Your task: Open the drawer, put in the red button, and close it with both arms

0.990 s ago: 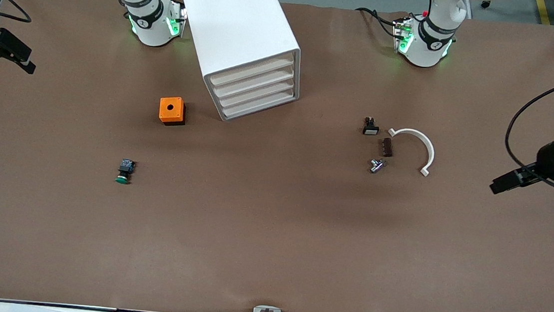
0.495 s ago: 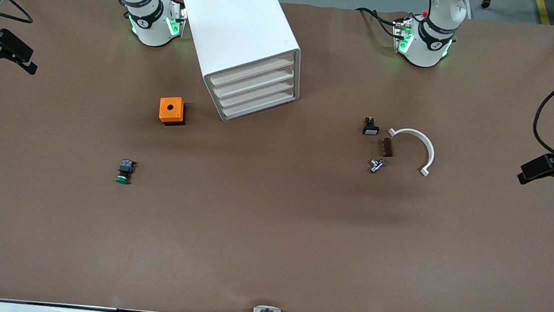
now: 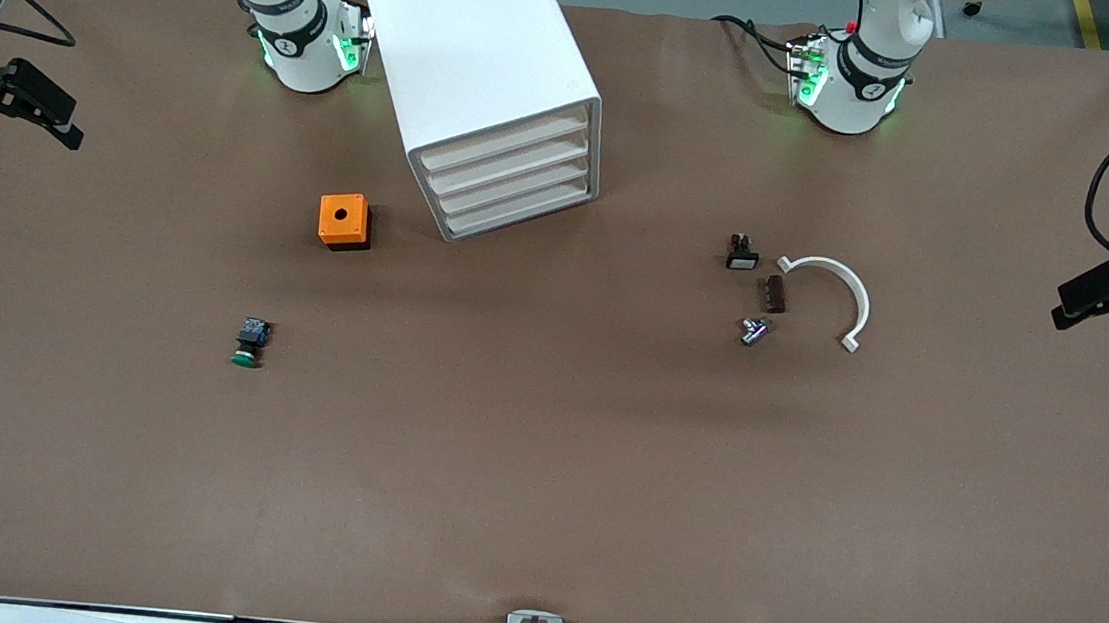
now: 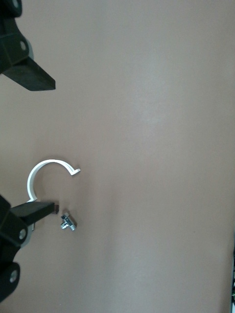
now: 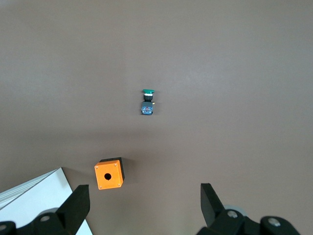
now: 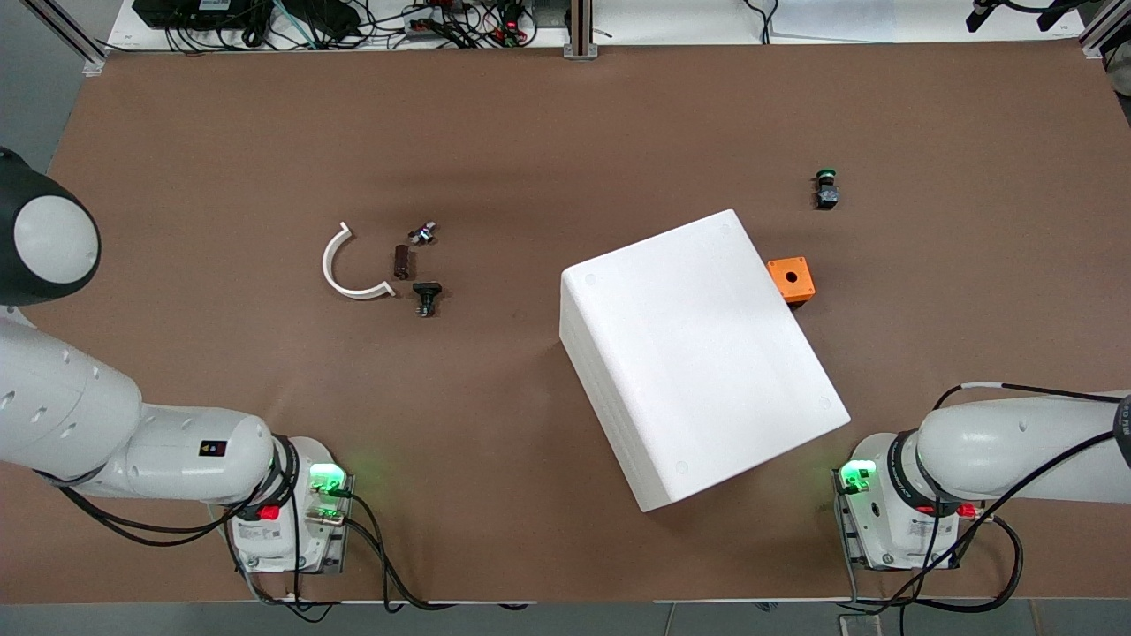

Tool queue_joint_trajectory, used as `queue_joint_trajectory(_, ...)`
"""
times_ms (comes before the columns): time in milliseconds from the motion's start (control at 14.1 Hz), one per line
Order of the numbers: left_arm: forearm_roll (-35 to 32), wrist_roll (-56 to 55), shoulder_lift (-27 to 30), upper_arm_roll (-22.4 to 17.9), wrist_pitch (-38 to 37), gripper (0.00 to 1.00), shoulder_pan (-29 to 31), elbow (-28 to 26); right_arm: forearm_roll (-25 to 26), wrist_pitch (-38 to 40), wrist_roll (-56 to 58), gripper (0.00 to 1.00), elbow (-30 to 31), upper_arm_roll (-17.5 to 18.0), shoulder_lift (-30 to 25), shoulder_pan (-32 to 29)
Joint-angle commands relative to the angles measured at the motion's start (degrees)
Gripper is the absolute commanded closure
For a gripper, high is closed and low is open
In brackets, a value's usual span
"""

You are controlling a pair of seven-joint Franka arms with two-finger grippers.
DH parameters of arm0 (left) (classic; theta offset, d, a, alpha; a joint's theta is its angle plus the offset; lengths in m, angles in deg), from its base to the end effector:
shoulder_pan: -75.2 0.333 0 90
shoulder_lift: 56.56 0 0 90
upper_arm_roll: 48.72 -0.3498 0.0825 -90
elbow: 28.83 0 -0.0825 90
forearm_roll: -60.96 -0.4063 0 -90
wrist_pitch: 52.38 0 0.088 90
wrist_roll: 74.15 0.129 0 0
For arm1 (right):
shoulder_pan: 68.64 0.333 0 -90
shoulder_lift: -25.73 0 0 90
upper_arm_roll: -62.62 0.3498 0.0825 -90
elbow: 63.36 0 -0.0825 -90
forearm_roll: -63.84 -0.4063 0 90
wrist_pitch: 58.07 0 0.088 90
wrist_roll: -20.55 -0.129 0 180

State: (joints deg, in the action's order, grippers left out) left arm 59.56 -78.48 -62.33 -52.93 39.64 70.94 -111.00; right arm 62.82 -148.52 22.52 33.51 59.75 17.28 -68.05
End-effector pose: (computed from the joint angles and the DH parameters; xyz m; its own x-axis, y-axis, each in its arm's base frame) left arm 0.6172 0.0000 0.6476 0.9946 0.0728 0.0736 0.0750 -0.9968 -0.0263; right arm 0.5262 -0.0208 0.6589 0.9993 -0.0053 0.0361 -0.0044 -0.9997 -0.0239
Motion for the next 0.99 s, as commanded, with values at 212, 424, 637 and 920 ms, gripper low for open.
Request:
queue_joint_trajectory(212, -0.62, 0.9, 7.96, -7.21, -0.09, 0.0, -8.66, -7.73, 1.02, 0.62, 0.31, 0.0, -1.69, -0.21, 0.63, 0.3)
queue_joint_trajectory(424, -0.62, 0.99, 10.15, -7.3, 1.22, 0.0, -8.74, -10.88, 0.93, 0.62, 0.31, 0.0, -1.69, -0.21, 0.63, 0.47)
queue_joint_trajectory(637, -0.71, 1.86, 11.39, -7.3, 3.34, 0.0, -8.66, -13.01, 1.02, 0.62, 0.31, 0.0, -1.69, -0.21, 0.63, 0.47)
queue_joint_trajectory(920, -1.32, 2.74, 11.83, -7.3, 1.67, 0.0, -8.57, -12.66, 1.02, 0.62, 0.31, 0.0, -1.69, -0.21, 0.63, 0.47)
